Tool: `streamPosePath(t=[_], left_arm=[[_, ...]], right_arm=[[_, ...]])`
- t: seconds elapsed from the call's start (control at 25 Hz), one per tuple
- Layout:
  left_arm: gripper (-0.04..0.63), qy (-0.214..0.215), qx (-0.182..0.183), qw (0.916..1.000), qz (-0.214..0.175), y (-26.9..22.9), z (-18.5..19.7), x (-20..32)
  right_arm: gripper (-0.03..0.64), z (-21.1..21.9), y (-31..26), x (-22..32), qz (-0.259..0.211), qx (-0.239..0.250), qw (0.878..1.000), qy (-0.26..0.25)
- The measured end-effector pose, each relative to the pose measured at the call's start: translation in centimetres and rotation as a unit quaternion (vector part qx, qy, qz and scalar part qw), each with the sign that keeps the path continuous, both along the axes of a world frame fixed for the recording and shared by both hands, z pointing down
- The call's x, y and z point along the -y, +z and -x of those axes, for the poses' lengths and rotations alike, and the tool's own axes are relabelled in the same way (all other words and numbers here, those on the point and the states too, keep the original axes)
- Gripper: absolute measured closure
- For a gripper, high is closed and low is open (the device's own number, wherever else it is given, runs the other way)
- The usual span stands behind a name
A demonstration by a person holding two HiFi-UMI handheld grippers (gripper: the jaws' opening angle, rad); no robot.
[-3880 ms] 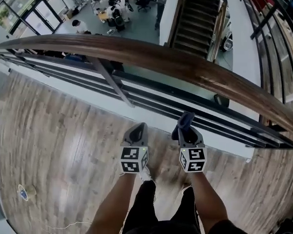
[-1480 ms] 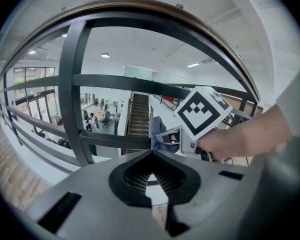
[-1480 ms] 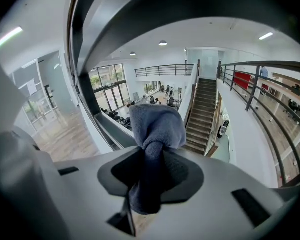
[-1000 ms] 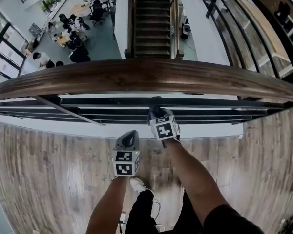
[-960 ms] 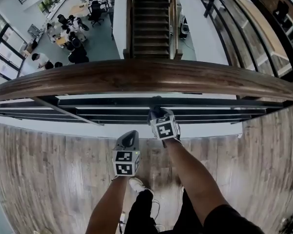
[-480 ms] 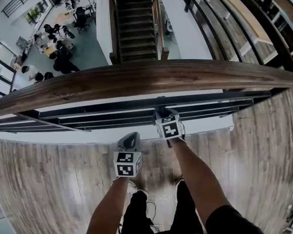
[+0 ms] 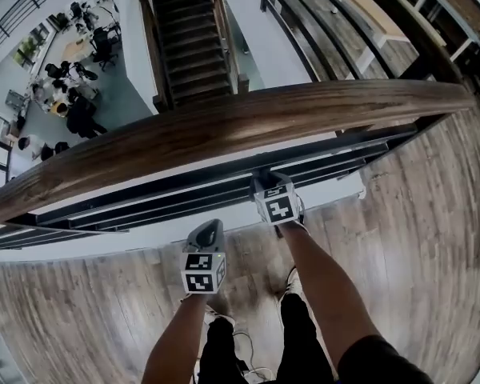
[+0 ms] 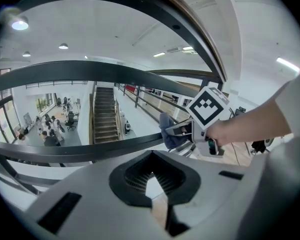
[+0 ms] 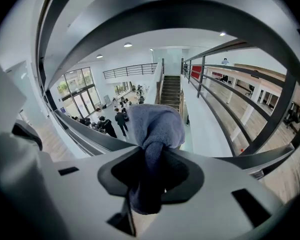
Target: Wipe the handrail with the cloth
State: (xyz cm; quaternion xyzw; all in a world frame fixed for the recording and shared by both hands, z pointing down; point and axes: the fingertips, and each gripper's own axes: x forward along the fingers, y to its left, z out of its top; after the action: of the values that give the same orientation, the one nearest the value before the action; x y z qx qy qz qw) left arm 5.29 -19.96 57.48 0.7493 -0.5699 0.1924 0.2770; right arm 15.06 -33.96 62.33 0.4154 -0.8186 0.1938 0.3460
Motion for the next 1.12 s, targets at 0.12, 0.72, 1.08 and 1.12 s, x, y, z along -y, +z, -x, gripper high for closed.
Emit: streamPosePath(t=[0.12, 0.72, 1.08, 1.12], left_arm=[[0.592, 0.011, -0.001, 0.9999, 0.0, 0.3, -3.1, 1.1], [0.592, 0.084, -0.011, 0.9964, 0.007, 2.2, -21.1, 7.3], [0.592, 0.12, -0.011, 0.9926, 0.015, 3.4, -29.6, 10.5], [0.592, 0.122, -0.01, 0.9923, 0.017, 3.5, -30.2, 10.7]], right_arm=[[0.51, -3.4, 0.0, 1.2, -0.002, 0.001, 1.0, 0.009], [0.509, -24.4, -0.2, 8.7, -0.013, -0.012, 0.997, 0.078], [0.509, -35.0, -0.3, 13.1, -0.007, -0.034, 0.994, 0.107], [0.509, -35.9, -0.3, 13.4, -0.007, -0.035, 0.993, 0.109]])
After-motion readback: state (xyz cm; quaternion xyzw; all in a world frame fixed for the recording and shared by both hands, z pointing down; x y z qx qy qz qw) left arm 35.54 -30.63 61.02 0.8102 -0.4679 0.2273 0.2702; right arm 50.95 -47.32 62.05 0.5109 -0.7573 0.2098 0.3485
